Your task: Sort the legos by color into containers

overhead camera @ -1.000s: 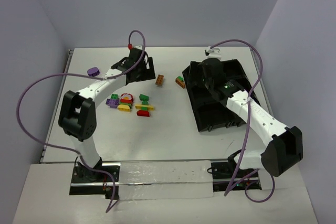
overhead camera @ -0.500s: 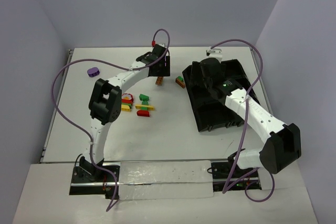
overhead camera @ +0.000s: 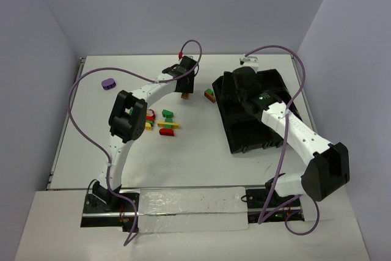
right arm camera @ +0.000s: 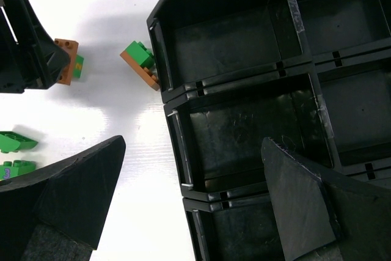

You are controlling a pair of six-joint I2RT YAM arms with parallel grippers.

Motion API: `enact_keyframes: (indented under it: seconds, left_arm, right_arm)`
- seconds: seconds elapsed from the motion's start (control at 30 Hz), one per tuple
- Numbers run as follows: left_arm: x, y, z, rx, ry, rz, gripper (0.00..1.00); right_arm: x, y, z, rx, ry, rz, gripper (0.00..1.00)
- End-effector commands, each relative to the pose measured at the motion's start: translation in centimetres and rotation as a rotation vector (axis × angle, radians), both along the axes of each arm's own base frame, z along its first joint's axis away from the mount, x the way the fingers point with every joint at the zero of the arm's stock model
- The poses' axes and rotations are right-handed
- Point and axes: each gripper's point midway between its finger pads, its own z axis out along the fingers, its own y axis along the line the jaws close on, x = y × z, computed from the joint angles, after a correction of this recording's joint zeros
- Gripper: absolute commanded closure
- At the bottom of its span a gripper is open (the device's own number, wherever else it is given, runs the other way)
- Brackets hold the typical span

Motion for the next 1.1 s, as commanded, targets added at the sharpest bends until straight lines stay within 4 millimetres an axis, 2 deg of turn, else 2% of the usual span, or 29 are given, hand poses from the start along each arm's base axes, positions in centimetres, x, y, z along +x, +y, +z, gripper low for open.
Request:
enact_keyframes:
  seconds: [0.0,0.17,0.47,0.63,0.67,0.7,0.73,0.77,0.83,0.87,0.93,1.0,1.03,1.07]
  left_arm:
    - [0.9,-0.8,1.3,-0.003,-0.040,-0.023,0.43]
    - [0.6,-1.0,0.3,-0.001,-0.012,-0.034,0.36]
    - [0.2,-1.6,-0.3,-0.011,-0.007,-0.043,0.43]
    - [0.3,-1.7,0.1,0.011,-0.025,-0.053,0.57]
    - [0.3,-1.7,0.1,0.016,-0.027,-0.054,0.63]
    - [0.2,-1.7,0.2,0.023,-0.028,-0.054,0.74]
    - [0.3,-1.6,0.4,0.025,-0.030,-0.043,0.88]
    - [0.3,-1.3,0.7,0.029,-0.031,-0.015,1.00]
    - [0.2,-1.3,2.0,0.013,-0.036,0.000,1.00]
    - [0.0,-1.4,3.4,-0.007,-0.042,-0.003,1.00]
    - [-0.9,-1.0,4.7,-0.039,-0.040,-0.015,1.00]
    - [-2.0,-0.6,6.8,-0.115,-0.048,-0.031,1.00]
    - [-2.2,-0.2,9.5,-0.214,-0.095,-0.042,1.00]
    - [-3.3,0.4,10.7,-0.308,-0.087,-0.062,1.00]
  right_arm:
    - [0.8,-0.1,1.9,0.012,-0.042,-0.015,0.00]
    - [0.8,-0.1,2.0,0.015,-0.041,-0.014,0.00]
    - [0.9,0.2,1.5,0.017,-0.025,-0.008,0.00]
    - [1.1,0.1,1.3,0.008,-0.015,-0.014,0.00]
    - [1.1,0.2,1.2,0.007,-0.014,-0.013,0.00]
    - [1.2,0.2,1.2,0.008,-0.011,-0.011,0.00]
    - [1.2,0.3,1.0,0.007,-0.009,-0.008,0.00]
    - [1.2,0.3,1.0,0.008,-0.010,-0.007,0.00]
    - [1.3,0.3,0.7,0.005,-0.007,-0.002,0.00]
    - [1.3,0.4,0.4,0.008,-0.002,0.003,0.00]
    - [1.3,1.1,0.4,0.032,0.008,0.037,0.00]
    - [1.1,2.6,0.5,0.096,0.019,0.135,0.00]
    - [0.8,3.9,1.3,0.159,0.005,0.221,0.00]
    - [0.2,5.2,2.0,0.220,-0.010,0.306,0.00]
